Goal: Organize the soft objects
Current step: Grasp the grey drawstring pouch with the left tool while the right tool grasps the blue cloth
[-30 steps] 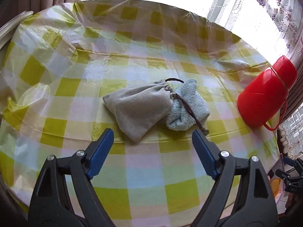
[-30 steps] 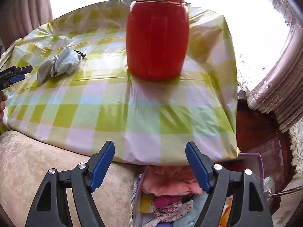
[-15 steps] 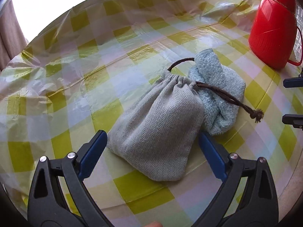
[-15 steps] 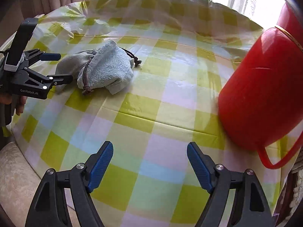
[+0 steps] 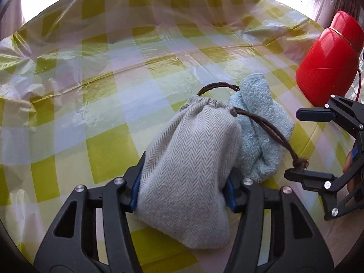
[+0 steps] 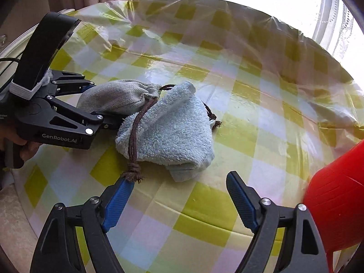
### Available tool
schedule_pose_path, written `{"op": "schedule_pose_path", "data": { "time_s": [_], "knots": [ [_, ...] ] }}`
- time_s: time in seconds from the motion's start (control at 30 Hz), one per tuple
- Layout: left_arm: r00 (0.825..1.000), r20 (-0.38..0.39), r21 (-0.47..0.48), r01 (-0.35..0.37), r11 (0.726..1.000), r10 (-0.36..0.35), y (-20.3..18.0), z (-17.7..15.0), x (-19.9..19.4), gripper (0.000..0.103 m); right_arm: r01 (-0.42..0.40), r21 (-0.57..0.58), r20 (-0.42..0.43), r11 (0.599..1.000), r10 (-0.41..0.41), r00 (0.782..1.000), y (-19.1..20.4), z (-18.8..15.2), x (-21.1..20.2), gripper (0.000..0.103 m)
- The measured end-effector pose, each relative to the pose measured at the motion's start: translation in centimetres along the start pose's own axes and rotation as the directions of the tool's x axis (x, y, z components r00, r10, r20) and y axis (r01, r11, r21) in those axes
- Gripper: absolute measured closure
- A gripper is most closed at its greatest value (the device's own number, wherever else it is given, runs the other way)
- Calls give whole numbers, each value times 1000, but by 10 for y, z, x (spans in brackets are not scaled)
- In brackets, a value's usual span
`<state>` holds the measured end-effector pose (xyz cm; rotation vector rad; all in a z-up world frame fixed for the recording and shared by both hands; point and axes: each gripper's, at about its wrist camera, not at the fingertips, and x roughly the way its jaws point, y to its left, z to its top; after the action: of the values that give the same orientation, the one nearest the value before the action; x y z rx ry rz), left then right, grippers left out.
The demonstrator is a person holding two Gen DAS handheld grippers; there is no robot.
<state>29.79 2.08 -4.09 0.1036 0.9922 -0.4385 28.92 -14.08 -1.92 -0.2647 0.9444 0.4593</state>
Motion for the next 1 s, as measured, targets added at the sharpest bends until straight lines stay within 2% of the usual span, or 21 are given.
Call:
{"op": "schedule_pose_path", "data": {
  "time_s": [0.1, 0.23, 0.43, 0.67, 0.83, 0.93, 0.97, 1.0],
  "knots": [
    [999, 24, -100, 45, 994, -43, 12, -4, -10, 53, -5, -2, 13, 1000, 5, 1000, 4, 10, 5, 19],
    [998, 45, -190, 47, 981, -39, 23, -12, -20, 56, -23, 3, 9, 1000, 23, 1000, 7, 21, 16, 18],
    [996, 80, -291, -22, 956, 47, 35, -27, -42, 57, -30, 18, 14, 999, 29, 999, 12, 32, 26, 18],
    [975, 136, -388, -112, 915, 177, 42, -38, -77, 57, -29, 44, 23, 999, 28, 999, 12, 43, 35, 18],
    [970, 132, -409, -135, 902, 205, 33, -50, -84, 57, -36, 63, 13, 997, 35, 999, 11, 48, 48, 19],
    [967, 128, -406, -152, 901, 220, 25, -55, -87, 57, -45, 67, 17, 997, 44, 999, 12, 48, 52, 42],
    [967, 129, -404, -150, 902, 219, 22, -56, -88, 57, -51, 67, 14, 996, 51, 999, 12, 47, 51, 55],
    [967, 129, -404, -151, 902, 220, 20, -57, -90, 57, -61, 68, 16, 996, 60, 998, 13, 46, 49, 63]
  ]
}}
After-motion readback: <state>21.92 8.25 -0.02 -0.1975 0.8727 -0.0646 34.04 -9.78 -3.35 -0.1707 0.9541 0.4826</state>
